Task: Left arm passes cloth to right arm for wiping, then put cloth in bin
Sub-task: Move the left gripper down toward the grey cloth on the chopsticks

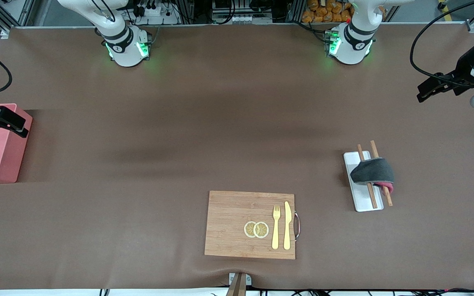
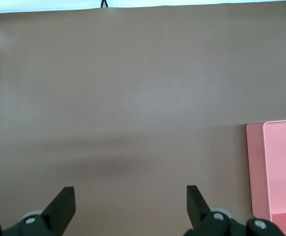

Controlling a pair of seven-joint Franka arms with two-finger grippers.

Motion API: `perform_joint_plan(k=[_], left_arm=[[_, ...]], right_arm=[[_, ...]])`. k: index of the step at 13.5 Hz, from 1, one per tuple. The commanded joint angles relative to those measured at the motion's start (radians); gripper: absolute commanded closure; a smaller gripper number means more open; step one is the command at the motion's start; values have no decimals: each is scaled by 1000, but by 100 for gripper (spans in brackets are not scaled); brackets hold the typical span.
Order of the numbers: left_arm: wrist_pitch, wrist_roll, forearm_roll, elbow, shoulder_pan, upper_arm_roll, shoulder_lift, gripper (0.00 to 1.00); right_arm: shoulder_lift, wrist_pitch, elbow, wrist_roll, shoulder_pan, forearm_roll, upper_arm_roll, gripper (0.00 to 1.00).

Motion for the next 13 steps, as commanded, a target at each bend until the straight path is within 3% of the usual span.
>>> perform_joint_plan(k=[1, 8, 13], left_arm=[[-23, -6, 2, 16, -23, 13, -1, 0], [-57, -1, -1, 82, -9, 10, 83, 0], [57, -21, 22, 75, 32, 12, 241, 0]], right_arm=[[5, -6, 10, 12, -8, -3, 7, 0], [5, -5, 10, 12, -9, -3, 7, 0], [5, -5, 10, 12, -9, -3, 7, 0]])
